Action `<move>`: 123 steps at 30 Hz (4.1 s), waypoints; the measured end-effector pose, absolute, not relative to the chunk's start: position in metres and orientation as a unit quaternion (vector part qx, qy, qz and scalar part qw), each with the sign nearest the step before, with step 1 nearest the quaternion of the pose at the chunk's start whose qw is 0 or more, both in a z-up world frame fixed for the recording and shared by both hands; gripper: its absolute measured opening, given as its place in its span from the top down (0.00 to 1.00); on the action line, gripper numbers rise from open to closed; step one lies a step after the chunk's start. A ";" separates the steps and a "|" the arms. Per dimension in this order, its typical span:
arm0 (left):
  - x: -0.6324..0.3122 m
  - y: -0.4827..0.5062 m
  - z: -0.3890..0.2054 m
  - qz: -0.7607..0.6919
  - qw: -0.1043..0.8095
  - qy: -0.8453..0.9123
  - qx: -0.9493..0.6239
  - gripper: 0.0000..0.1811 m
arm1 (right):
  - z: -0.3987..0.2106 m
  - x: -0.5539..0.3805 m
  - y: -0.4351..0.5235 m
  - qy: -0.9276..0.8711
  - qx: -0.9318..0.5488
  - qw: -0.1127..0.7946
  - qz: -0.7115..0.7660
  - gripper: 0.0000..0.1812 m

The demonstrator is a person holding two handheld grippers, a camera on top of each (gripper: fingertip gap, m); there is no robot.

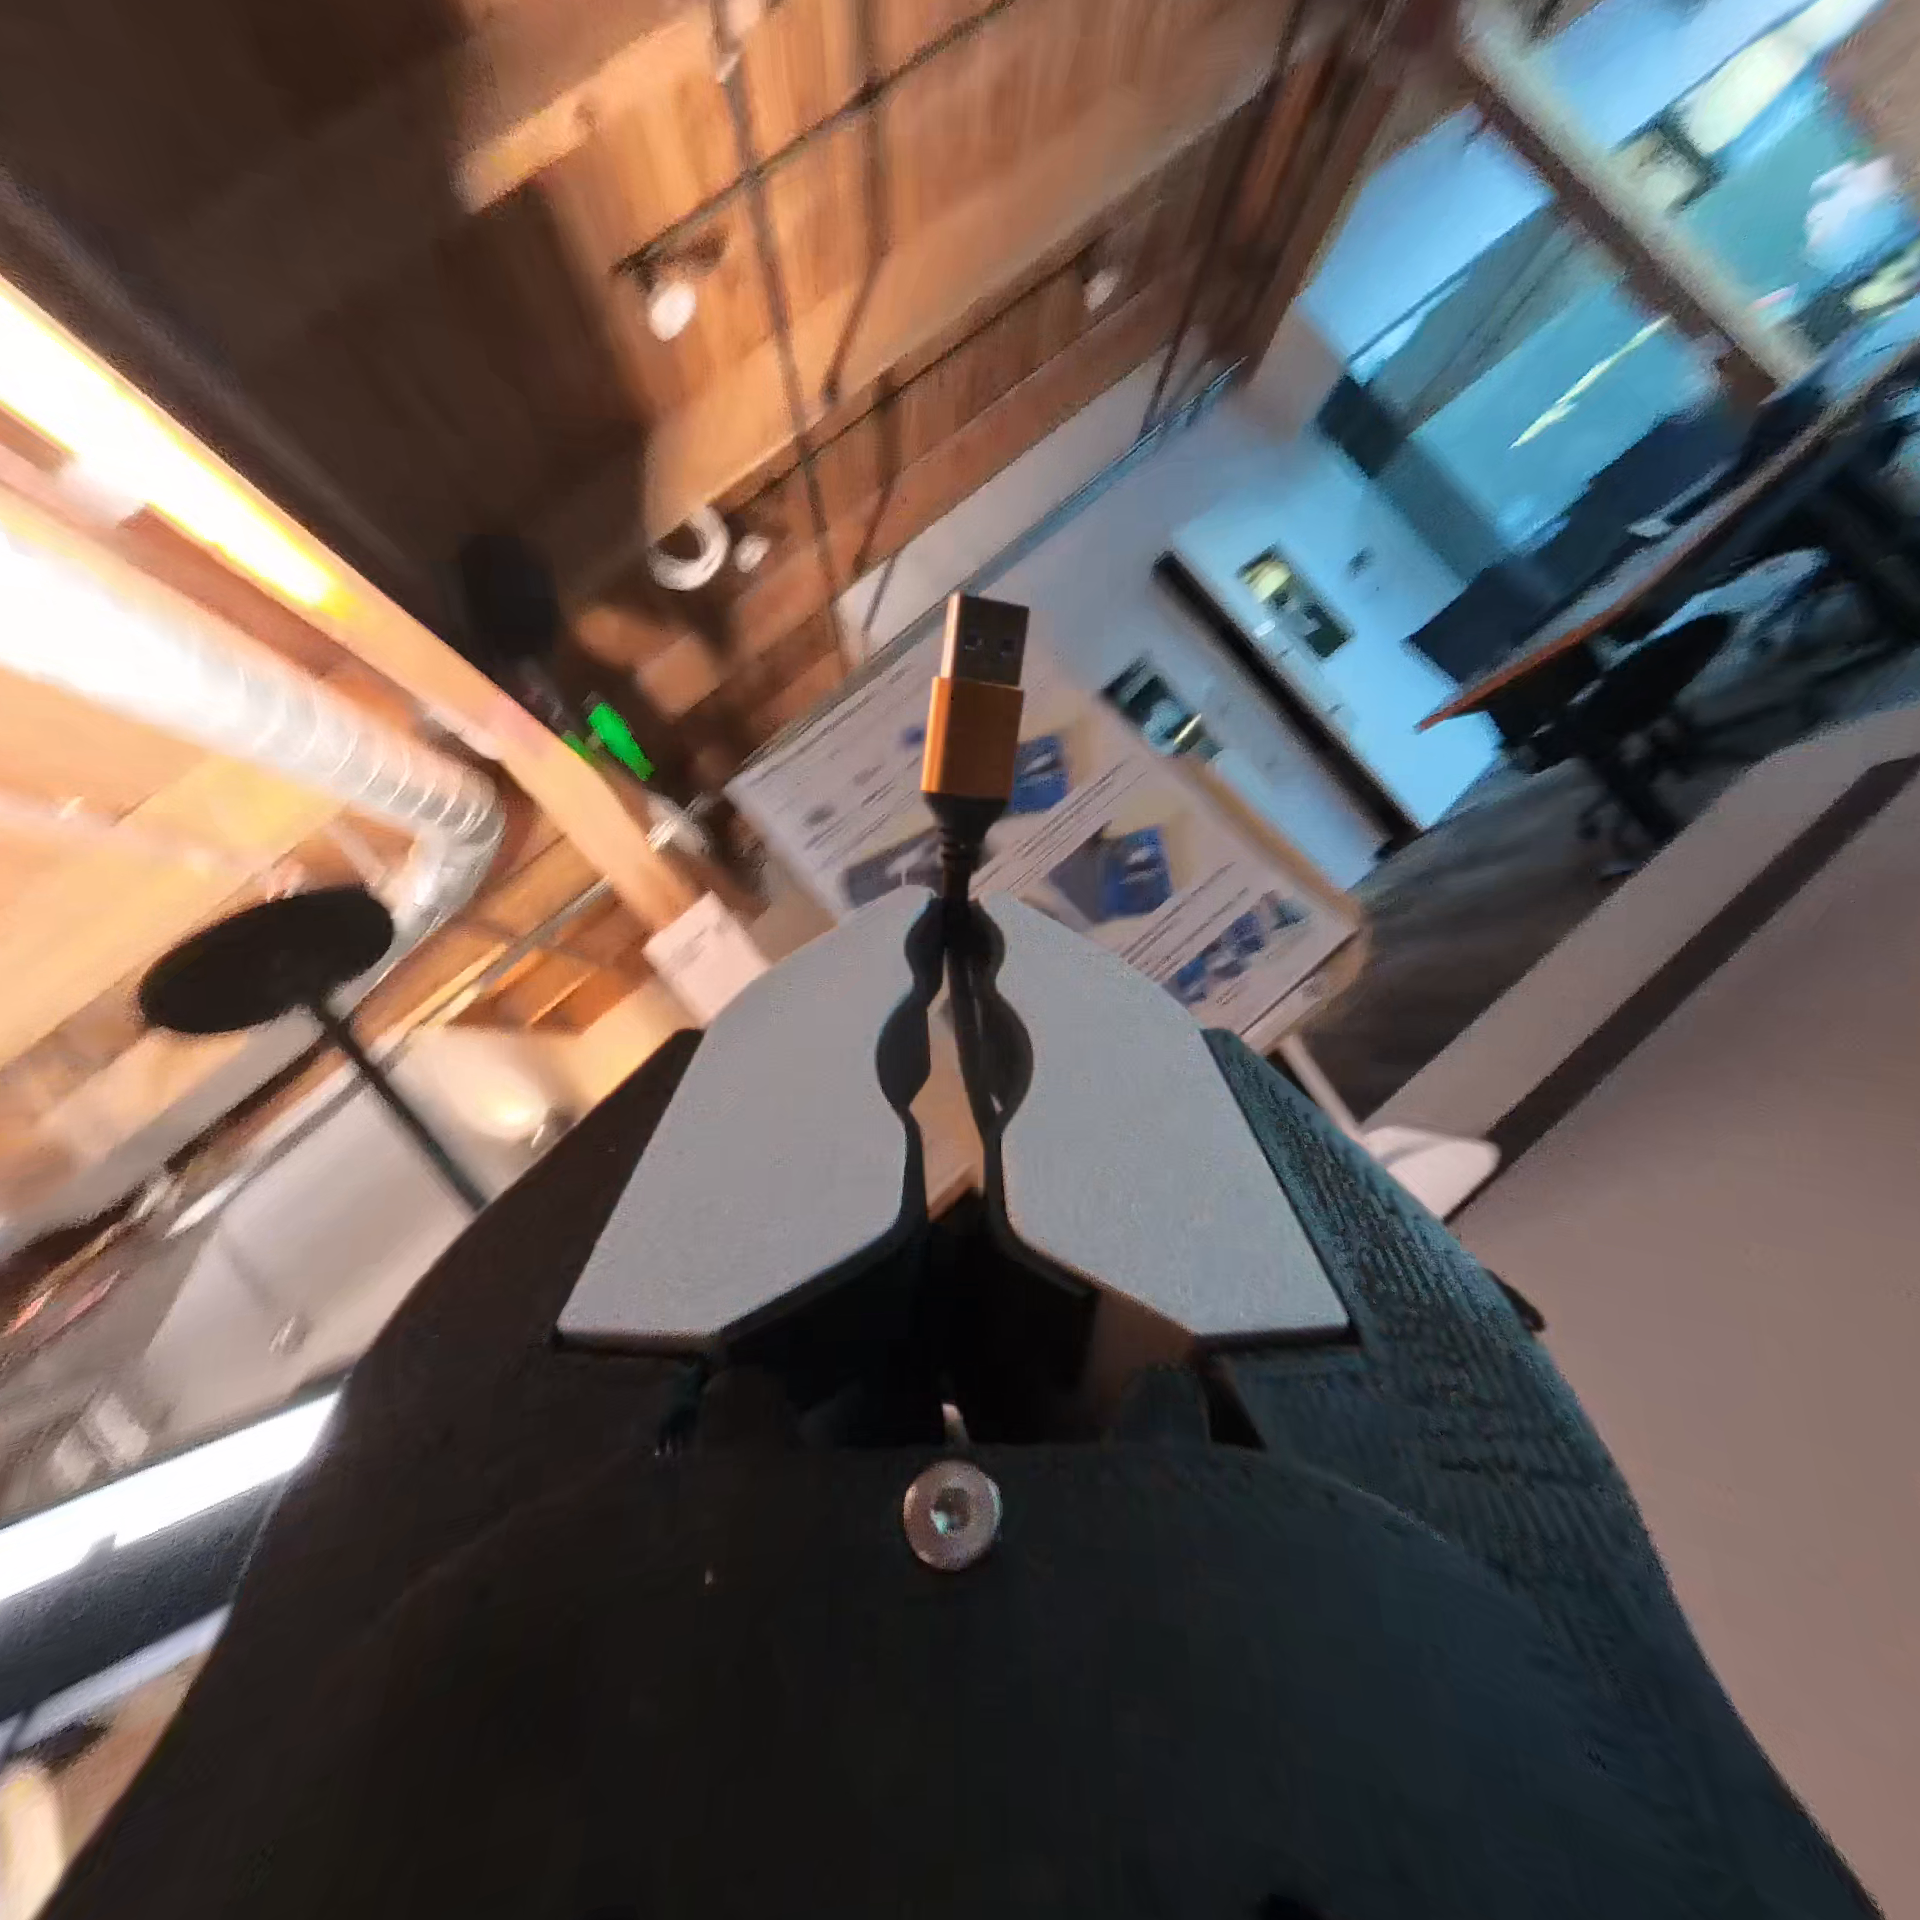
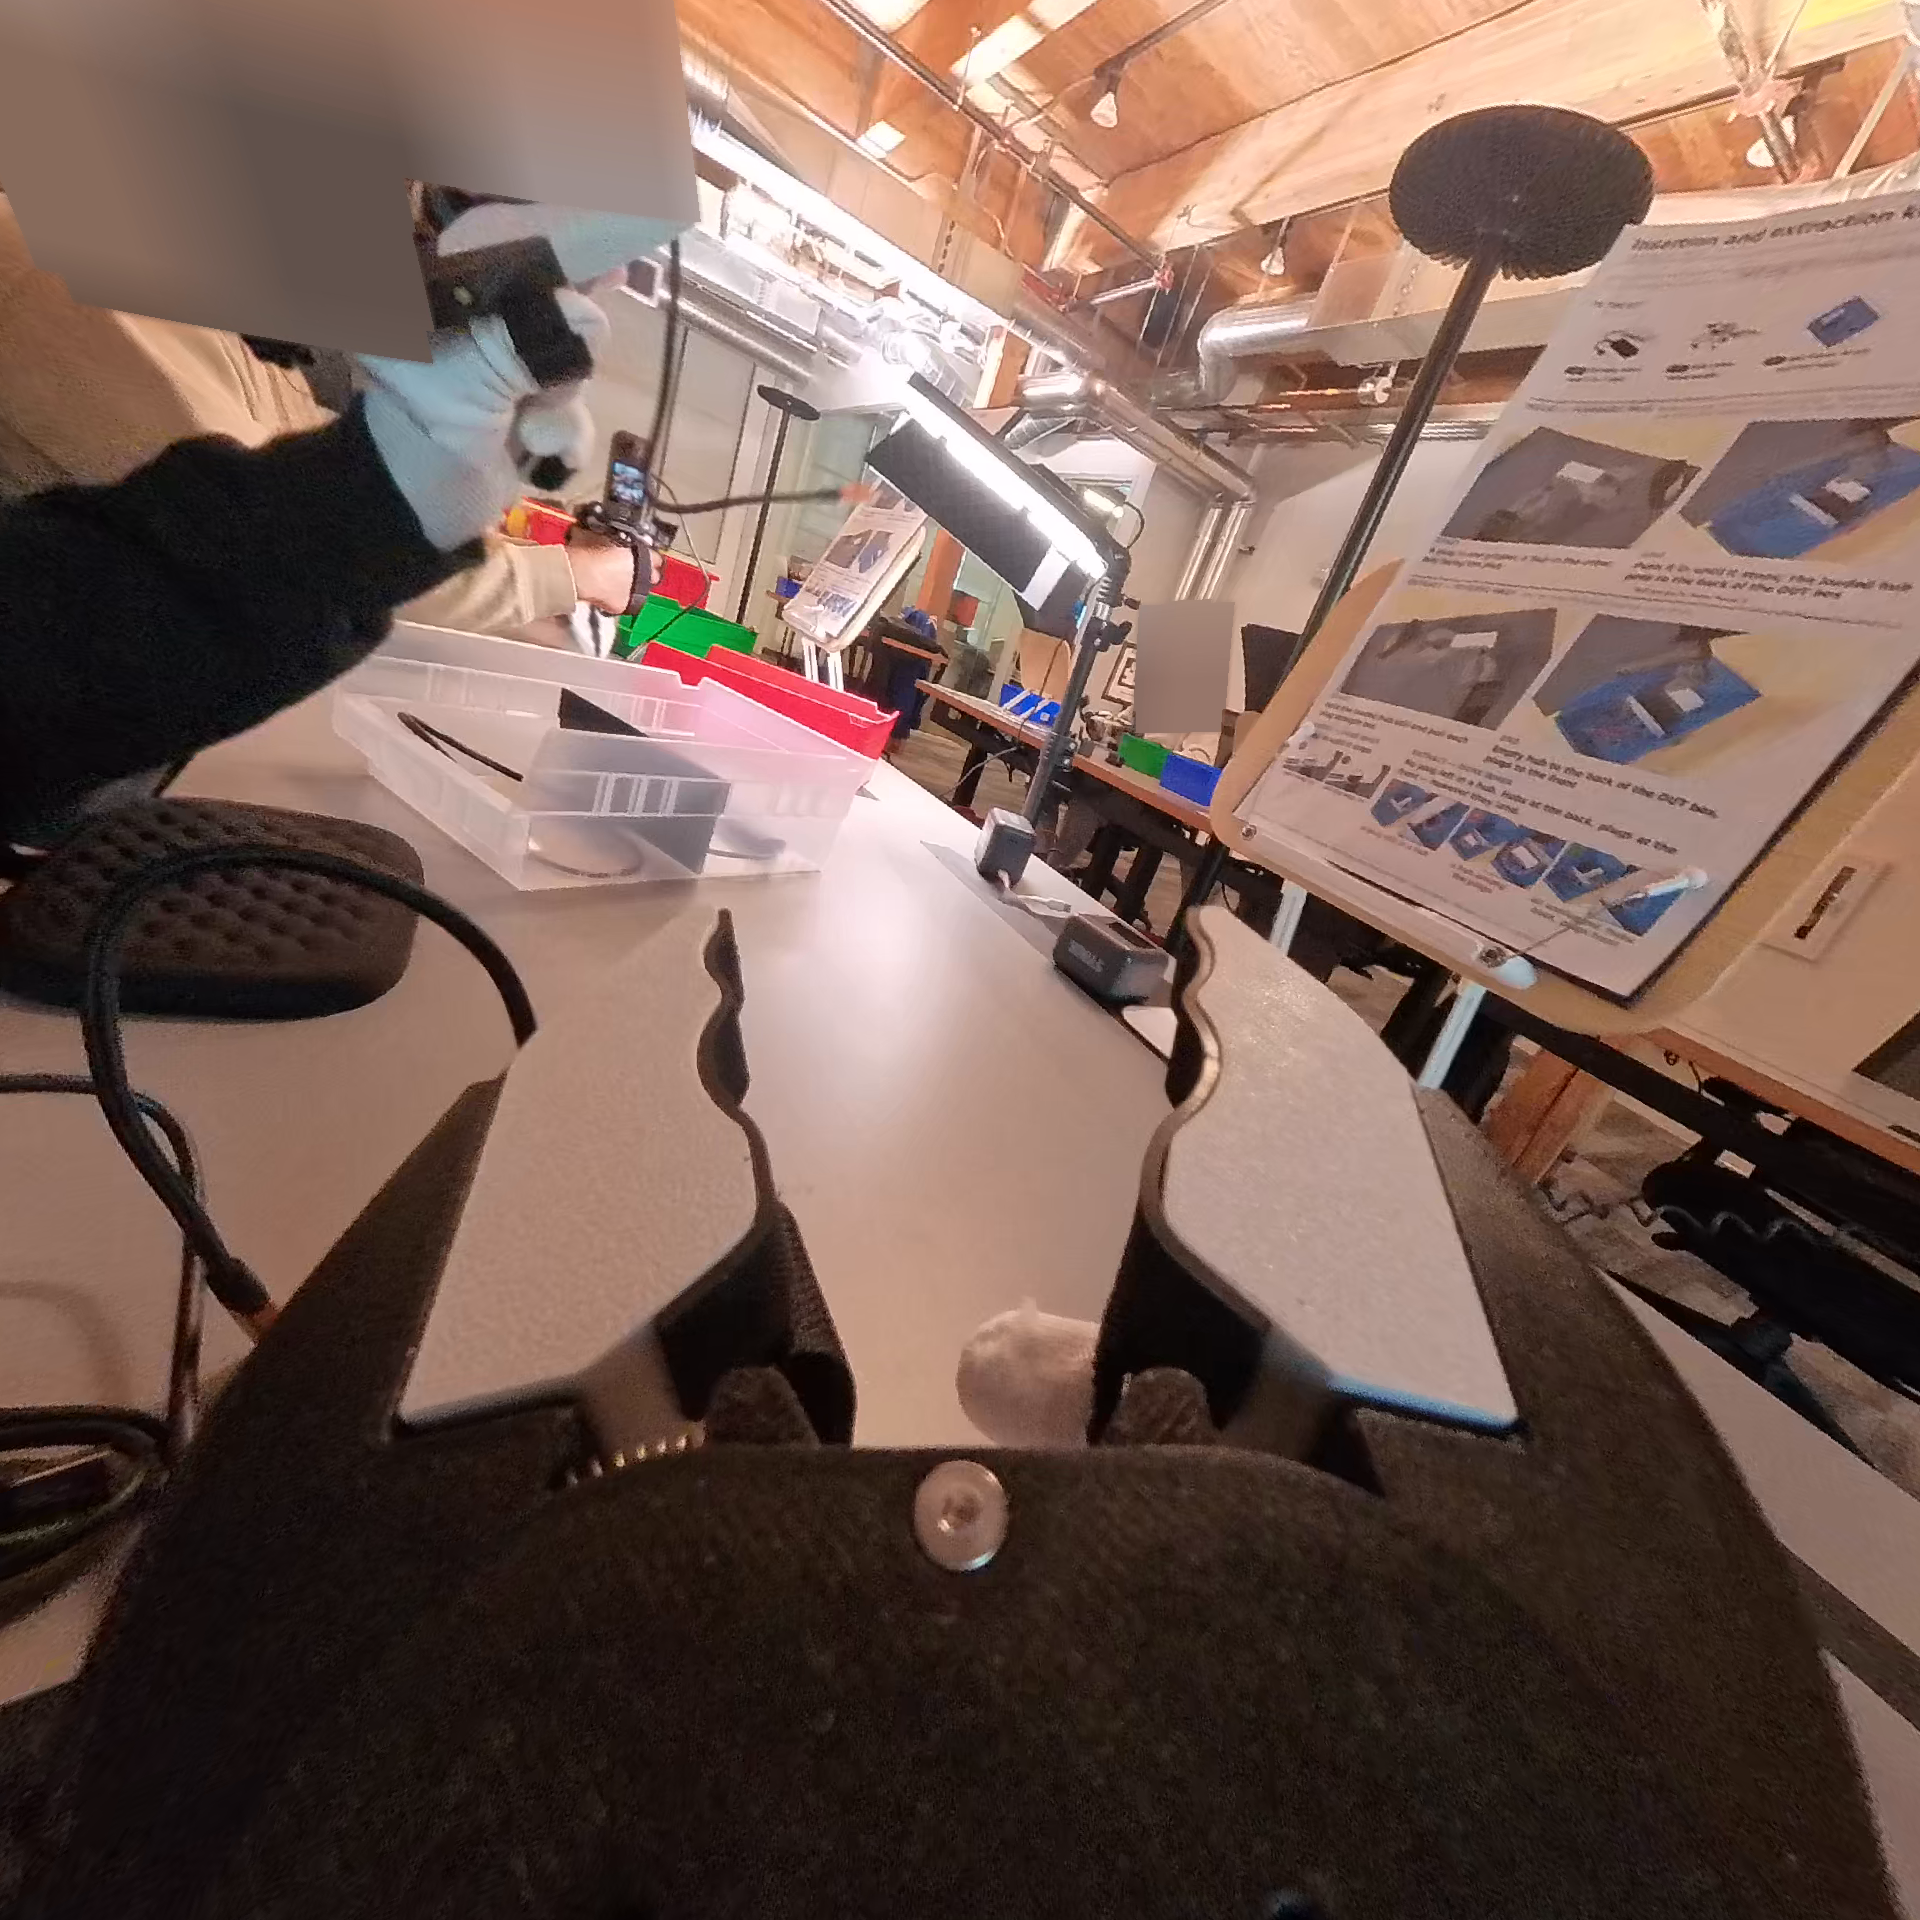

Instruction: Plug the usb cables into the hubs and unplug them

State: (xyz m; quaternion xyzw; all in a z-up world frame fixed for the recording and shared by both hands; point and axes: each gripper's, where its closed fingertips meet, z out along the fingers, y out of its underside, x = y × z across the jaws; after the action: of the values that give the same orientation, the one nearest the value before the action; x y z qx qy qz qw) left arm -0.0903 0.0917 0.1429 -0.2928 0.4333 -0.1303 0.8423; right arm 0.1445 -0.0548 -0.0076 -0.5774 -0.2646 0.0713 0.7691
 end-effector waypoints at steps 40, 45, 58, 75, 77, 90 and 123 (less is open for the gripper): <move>0.070 -0.009 -0.047 -0.033 0.722 0.682 -0.113 0.98 | -0.043 0.063 -0.026 -0.301 -0.660 0.680 0.110 0.96; 0.059 -0.035 -0.017 -0.215 0.727 0.637 -0.141 0.90 | -0.021 0.079 -0.031 -0.221 -0.634 0.716 0.190 0.96; 0.055 -0.055 -0.021 -0.605 0.515 0.570 -0.210 0.73 | -0.008 0.042 -0.057 -0.164 -0.552 0.569 0.588 0.96; 0.055 -0.058 -0.041 -0.489 0.553 0.657 -0.155 0.90 | -0.040 0.034 -0.047 -0.098 -0.612 0.442 0.648 0.96; 0.055 -0.056 -0.040 -0.476 0.560 0.661 -0.153 0.91 | -0.040 0.033 -0.047 -0.099 -0.612 0.440 0.650 0.96; 0.030 -0.057 -0.005 -0.697 0.409 0.563 -0.174 0.92 | -0.017 0.028 -0.057 -0.233 -0.576 0.603 0.501 0.91; 0.064 -0.023 -0.082 -0.552 0.292 0.680 -0.383 0.92 | -0.165 0.100 -0.076 -0.369 -0.866 0.306 0.143 0.56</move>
State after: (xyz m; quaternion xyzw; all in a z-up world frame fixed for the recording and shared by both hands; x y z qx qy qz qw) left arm 0.0640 -0.0234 -0.0824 -0.3833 0.6803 -0.5520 0.2924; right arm 0.1001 -0.0757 -0.1646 -0.8662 -0.3686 0.1429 0.3055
